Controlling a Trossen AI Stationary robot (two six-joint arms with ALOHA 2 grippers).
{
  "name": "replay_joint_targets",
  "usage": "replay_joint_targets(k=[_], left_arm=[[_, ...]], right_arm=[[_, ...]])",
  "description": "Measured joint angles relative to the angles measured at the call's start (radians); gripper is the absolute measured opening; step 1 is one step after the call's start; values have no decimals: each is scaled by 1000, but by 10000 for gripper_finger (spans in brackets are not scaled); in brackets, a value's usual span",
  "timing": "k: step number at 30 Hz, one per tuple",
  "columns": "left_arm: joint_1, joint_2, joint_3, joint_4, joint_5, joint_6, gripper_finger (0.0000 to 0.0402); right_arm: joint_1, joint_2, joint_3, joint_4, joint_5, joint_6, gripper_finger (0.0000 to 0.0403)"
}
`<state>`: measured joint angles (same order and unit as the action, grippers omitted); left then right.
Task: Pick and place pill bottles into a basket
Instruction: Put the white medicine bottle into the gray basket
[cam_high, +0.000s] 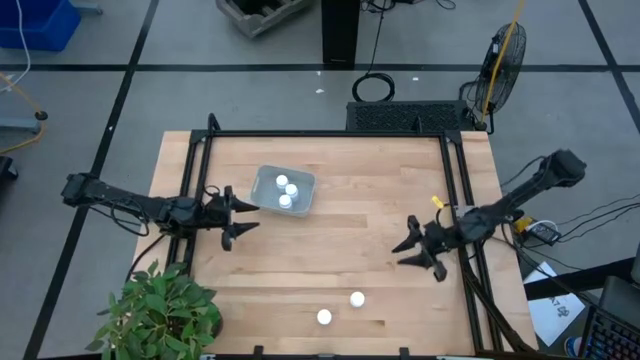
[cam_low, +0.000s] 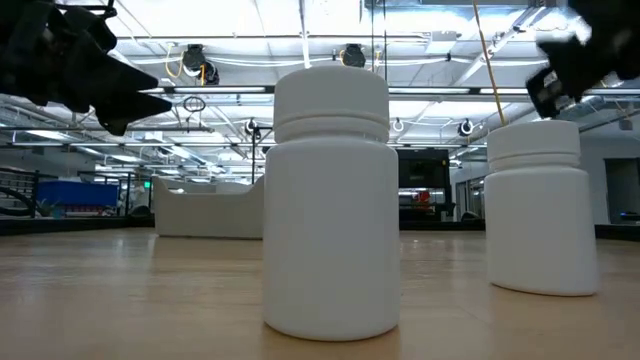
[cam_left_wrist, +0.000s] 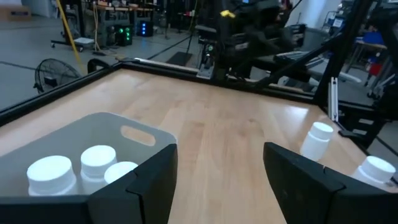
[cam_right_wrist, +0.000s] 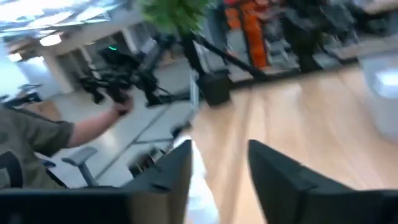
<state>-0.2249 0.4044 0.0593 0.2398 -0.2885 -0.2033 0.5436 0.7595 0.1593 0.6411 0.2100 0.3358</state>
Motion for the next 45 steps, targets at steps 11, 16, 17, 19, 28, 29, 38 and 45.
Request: replay_joint_targets(k=[11,16,17,19,28,29,38,45], left_arm=[[0,0,-1,3,-1,-35,244],[0,0,-1,3,-1,-42,244],[1,0,-1,2,-1,-43,244],[1,0,-1,0,-1,-44,244],[1,0,-1,0,-2,-42,244],[1,0,-1,0,-2,-42,244],[1,0,-1,-3,-10,-41,244],[1,0,-1,-4,-11,-41,244]], right_arm=[[93,558,267,77,25,-139,326],[94,696,339,73,30,-142,342],[93,725,351,75,34,-141,342],[93,769,375,85,55,-143,340],[93,908,445,91,53,-140,339],[93,919,446,89,54,-139,339],[93,995,495,87,50,-138,339],[93,993,496,71,51,-137,338]])
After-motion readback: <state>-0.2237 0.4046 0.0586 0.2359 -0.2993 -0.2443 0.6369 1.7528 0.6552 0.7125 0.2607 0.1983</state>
